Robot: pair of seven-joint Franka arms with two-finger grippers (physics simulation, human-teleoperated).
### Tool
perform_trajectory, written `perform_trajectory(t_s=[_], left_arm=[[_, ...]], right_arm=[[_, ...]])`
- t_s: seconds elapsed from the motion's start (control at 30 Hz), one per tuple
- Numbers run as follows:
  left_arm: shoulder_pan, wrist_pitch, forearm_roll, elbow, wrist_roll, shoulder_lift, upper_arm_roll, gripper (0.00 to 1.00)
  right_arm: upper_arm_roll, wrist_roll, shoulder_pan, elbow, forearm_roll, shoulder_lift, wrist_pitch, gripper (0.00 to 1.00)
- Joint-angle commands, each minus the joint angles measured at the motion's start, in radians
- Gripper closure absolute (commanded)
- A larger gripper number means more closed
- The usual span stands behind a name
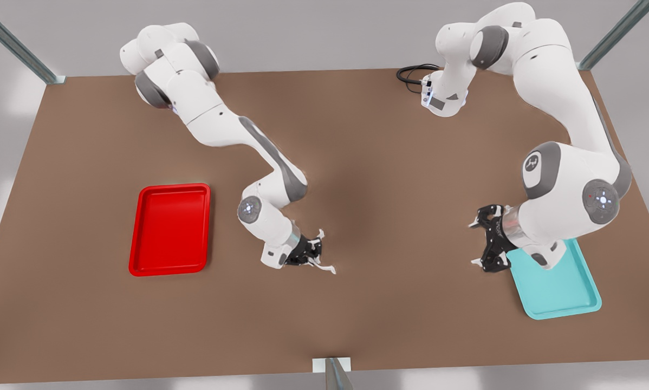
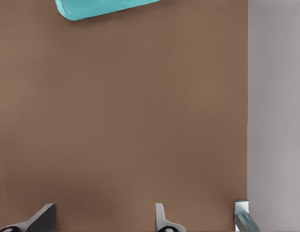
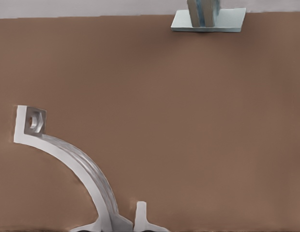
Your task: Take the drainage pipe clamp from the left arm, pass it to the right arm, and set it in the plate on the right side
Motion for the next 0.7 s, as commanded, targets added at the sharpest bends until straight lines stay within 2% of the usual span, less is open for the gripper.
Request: perform_trajectory(t_s=[0.0,0.03,0.07,0.17,0.23,0.3,0.4,0.43,0.53,0.67], left_arm=[[-0.004,-0.264,0.281,-0.165,2.056,-0.145,0.0,0.0],[-0.032,-0.097,0.197,-0.39,1.942,-0.303,-0.005,0.0],[-0.059,-0.142,0.188,-0.375,1.745,-0.283,-0.02,0.0],[-0.049,-0.162,0.177,-0.377,1.734,-0.277,-0.02,0.0],[-0.046,-0.161,0.154,-0.372,1.743,-0.282,-0.019,0.0],[-0.018,-0.184,0.113,-0.372,1.794,-0.282,-0.02,0.0],[-0.003,-0.078,0.12,-0.373,1.791,-0.276,-0.019,0.0],[0.022,-0.061,0.119,-0.378,1.795,-0.253,-0.019,0.0],[0.02,-0.102,0.133,-0.378,1.795,-0.26,-0.022,0.0],[0.013,-0.155,0.137,-0.378,1.791,-0.26,-0.028,0.0]], right_arm=[[-0.042,-0.113,-0.031,-0.082,-0.115,-0.078,-0.308,0.79],[-0.087,-0.119,-0.041,-0.138,-0.162,-0.128,-0.353,0.79],[-0.133,-0.124,-0.054,-0.158,-0.212,-0.158,-0.425,0.79],[-0.164,-0.129,-0.188,-0.158,-0.375,-0.17,-0.6,0.79],[-0.221,-0.188,-0.222,-0.155,-0.383,-0.156,-0.6,0.79],[-0.224,-0.296,-0.289,-0.143,-0.387,-0.129,-0.58,0.79],[-0.222,-0.408,-0.352,-0.146,-0.38,-0.104,-0.526,0.79],[-0.221,-0.411,-0.36,-0.175,-0.38,-0.116,-0.511,0.79],[-0.224,-0.414,-0.347,-0.431,-0.384,-0.283,-0.35,0.79],[-0.225,-0.408,-0.347,-0.56,-0.384,-0.352,-0.341,0.79]])
